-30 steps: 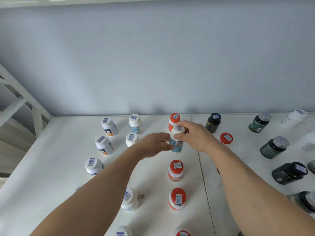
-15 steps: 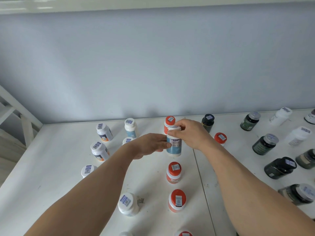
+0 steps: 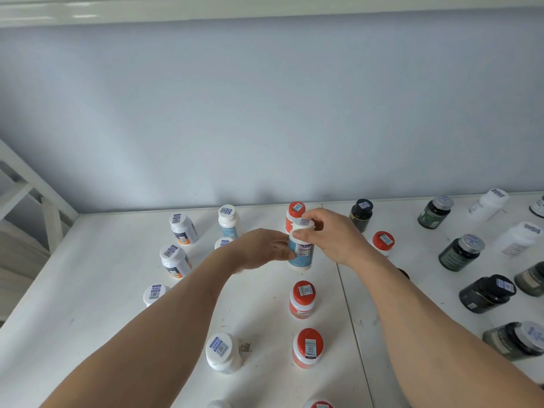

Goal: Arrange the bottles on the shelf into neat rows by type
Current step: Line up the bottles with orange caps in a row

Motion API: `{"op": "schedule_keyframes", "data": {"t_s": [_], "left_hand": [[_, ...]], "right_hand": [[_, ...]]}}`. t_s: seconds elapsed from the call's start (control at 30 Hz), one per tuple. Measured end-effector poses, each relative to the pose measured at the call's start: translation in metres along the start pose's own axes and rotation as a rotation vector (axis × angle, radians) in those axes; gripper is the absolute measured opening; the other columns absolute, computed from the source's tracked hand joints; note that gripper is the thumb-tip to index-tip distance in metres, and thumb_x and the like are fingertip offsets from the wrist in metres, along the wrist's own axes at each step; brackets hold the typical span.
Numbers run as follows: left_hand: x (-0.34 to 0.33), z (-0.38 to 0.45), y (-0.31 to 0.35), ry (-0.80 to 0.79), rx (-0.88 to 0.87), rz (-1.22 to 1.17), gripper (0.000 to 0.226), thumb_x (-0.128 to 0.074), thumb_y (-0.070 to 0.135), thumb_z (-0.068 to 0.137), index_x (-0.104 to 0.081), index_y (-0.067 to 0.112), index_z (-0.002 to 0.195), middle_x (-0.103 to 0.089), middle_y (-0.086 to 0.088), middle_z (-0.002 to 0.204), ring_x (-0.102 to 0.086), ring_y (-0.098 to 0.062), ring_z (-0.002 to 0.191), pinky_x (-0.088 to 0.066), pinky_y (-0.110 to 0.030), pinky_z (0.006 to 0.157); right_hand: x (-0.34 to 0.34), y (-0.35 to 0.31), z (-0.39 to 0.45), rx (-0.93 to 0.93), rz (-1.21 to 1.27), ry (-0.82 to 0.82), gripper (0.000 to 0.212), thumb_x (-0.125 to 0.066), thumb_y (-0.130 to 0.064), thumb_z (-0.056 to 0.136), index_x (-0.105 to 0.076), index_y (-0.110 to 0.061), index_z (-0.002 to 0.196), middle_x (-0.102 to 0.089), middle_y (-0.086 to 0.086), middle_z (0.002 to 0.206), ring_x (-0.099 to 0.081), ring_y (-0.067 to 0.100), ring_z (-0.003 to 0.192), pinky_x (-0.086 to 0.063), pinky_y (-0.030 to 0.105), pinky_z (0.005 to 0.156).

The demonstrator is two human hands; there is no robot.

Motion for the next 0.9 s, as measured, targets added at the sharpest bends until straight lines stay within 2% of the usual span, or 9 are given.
{"op": "schedule_keyframes", "data": {"t_s": [0.17, 0.3, 0.37, 0.43, 0.53, 0.7, 0.9], "left_hand": [[0.015, -0.019, 0.012, 0.198, -0.065, 0.696, 0.048, -0.05, 0.044, 0.097, -0.047, 0.026, 0.141, -0.055, 0.007, 0.139, -0.052, -0.017, 0.126, -0.045, -0.032, 0.1], [0.021, -0.04, 0.02, 0.326, -0.179, 0.852, 0.039, -0.042, 0.041, 0.1, -0.055, 0.022, 0.131, -0.06, 0.003, 0.129, -0.058, -0.019, 0.115, -0.051, -0.036, 0.09], [0.023, -0.049, 0.018, 0.386, -0.24, 0.907, 0.037, -0.039, 0.04, 0.099, -0.061, 0.018, 0.119, -0.065, 0.0, 0.115, -0.061, -0.022, 0.103, -0.052, -0.038, 0.084], [0.024, -0.059, 0.014, 0.443, -0.282, 0.924, 0.046, -0.03, 0.042, 0.096, -0.065, 0.015, 0.106, -0.067, 0.0, 0.099, -0.063, -0.025, 0.09, -0.053, -0.039, 0.074], [0.027, -0.074, 0.008, 0.517, -0.335, 0.922, 0.051, -0.026, 0.042, 0.09, -0.068, 0.014, 0.093, -0.068, 0.0, 0.086, -0.065, -0.026, 0.076, -0.054, -0.038, 0.064], [0.038, -0.098, -0.003, 0.55, -0.333, 0.912, 0.045, -0.03, 0.041, 0.091, -0.067, 0.016, 0.089, -0.066, 0.002, 0.08, -0.062, -0.024, 0.069, -0.051, -0.037, 0.059], [0.05, -0.136, -0.018, 0.56, -0.348, 0.907, 0.044, -0.032, 0.041, 0.088, -0.07, 0.018, 0.088, -0.069, 0.003, 0.08, -0.065, -0.023, 0.071, -0.05, -0.032, 0.057]], "right_hand": [[-0.005, 0.0, -0.009, 0.049, -0.022, -0.001, 0.051, -0.069, -0.031, 0.086, -0.049, -0.024, 0.132, -0.053, -0.005, 0.135, -0.052, 0.008, 0.11, -0.042, 0.024, 0.089], [-0.013, -0.004, -0.015, 0.081, -0.044, -0.007, 0.053, -0.07, -0.03, 0.085, -0.047, -0.027, 0.133, -0.053, -0.005, 0.136, -0.055, 0.012, 0.115, -0.043, 0.024, 0.089], [-0.019, -0.009, -0.018, 0.099, -0.061, -0.018, 0.053, -0.07, -0.03, 0.085, -0.047, -0.028, 0.132, -0.053, -0.005, 0.135, -0.055, 0.013, 0.115, -0.045, 0.026, 0.09], [-0.026, -0.014, -0.022, 0.107, -0.057, -0.022, 0.052, -0.07, -0.03, 0.084, -0.048, -0.028, 0.132, -0.054, -0.004, 0.135, -0.056, 0.013, 0.115, -0.045, 0.027, 0.091], [-0.038, -0.02, -0.03, 0.097, -0.055, -0.029, 0.055, -0.071, -0.031, 0.084, -0.047, -0.029, 0.133, -0.052, -0.004, 0.137, -0.055, 0.015, 0.117, -0.046, 0.032, 0.095], [-0.053, -0.035, -0.043, 0.083, -0.096, -0.031, 0.055, -0.071, -0.032, 0.084, -0.047, -0.03, 0.134, -0.052, -0.005, 0.138, -0.055, 0.015, 0.118, -0.046, 0.032, 0.094], [-0.088, -0.056, -0.061, 0.078, -0.059, -0.006, 0.049, -0.073, -0.03, 0.082, -0.054, -0.027, 0.127, -0.059, -0.01, 0.123, -0.058, 0.01, 0.103, -0.048, 0.024, 0.087]]}}
Point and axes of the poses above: each hand's wrist, its own z-axis towards the middle knuckle, its own x-axis out of the back of the hand, y = z × x, the point moved 9 cm from there along z, towards the middle knuckle
